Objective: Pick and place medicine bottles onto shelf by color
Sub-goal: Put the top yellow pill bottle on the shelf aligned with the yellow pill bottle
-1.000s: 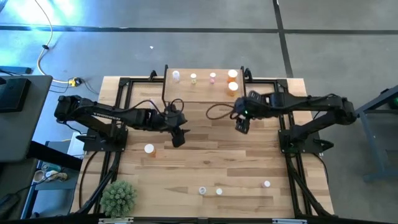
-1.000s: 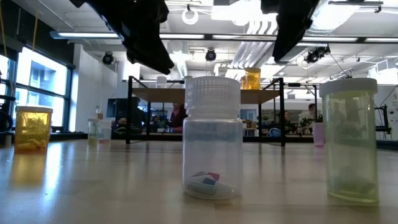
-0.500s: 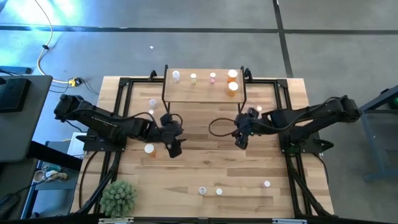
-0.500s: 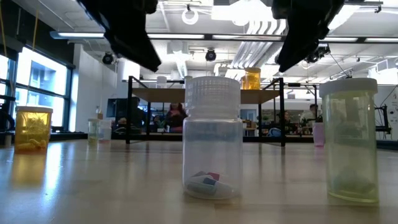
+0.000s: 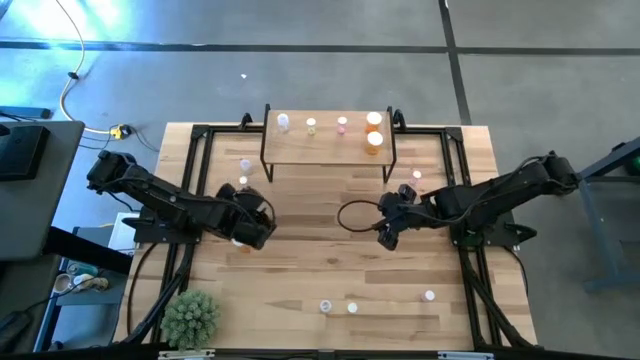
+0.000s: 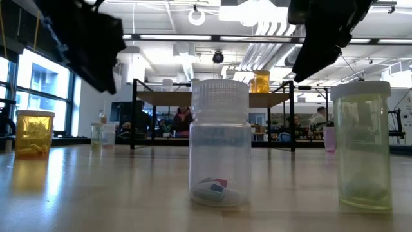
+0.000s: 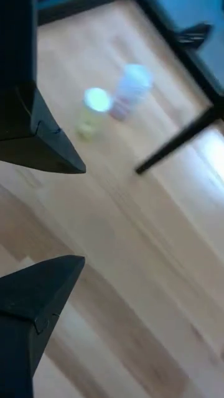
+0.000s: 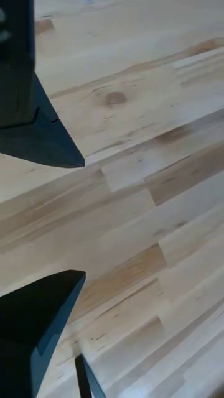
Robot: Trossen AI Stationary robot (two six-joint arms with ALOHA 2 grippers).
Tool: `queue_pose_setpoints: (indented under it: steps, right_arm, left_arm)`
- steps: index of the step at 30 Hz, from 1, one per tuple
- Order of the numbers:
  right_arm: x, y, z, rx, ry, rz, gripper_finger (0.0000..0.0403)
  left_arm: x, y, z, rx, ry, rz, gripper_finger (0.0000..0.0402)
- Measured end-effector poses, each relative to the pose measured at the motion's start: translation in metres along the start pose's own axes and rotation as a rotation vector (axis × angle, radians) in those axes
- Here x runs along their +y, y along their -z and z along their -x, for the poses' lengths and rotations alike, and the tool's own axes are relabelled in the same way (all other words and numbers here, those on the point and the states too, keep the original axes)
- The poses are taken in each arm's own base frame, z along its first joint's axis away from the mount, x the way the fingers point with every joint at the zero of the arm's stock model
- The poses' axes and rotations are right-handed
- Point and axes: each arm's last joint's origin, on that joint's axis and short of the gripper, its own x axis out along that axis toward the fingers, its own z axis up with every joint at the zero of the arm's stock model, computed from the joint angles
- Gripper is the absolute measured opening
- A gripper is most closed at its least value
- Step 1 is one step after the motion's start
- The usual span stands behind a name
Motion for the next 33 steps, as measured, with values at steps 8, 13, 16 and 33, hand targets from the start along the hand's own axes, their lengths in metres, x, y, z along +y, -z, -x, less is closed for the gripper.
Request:
queue_pose_setpoints:
  steps: [8, 13, 16, 33]
  right_arm:
    - [0.001, -0.001, 0.000, -0.015, -0.007, 0.058, 0.0275]
    - [0.001, -0.002, 0.000, -0.016, -0.004, 0.103, 0.0275]
    - [0.001, -0.002, 0.000, -0.016, -0.004, 0.099, 0.0275]
    - [0.000, -0.002, 0.000, -0.033, 0.027, 0.125, 0.0275]
  left_arm:
    - [0.015, 0.015, -0.023, 0.099, -0.088, 0.194, 0.0218]
    - [0.023, 0.004, -0.034, 0.110, -0.144, 0.306, 0.0218]
    - [0.029, -0.002, -0.041, 0.119, -0.179, 0.343, 0.0218]
    - [0.062, -0.026, -0.073, 0.183, -0.324, 0.421, 0.0218]
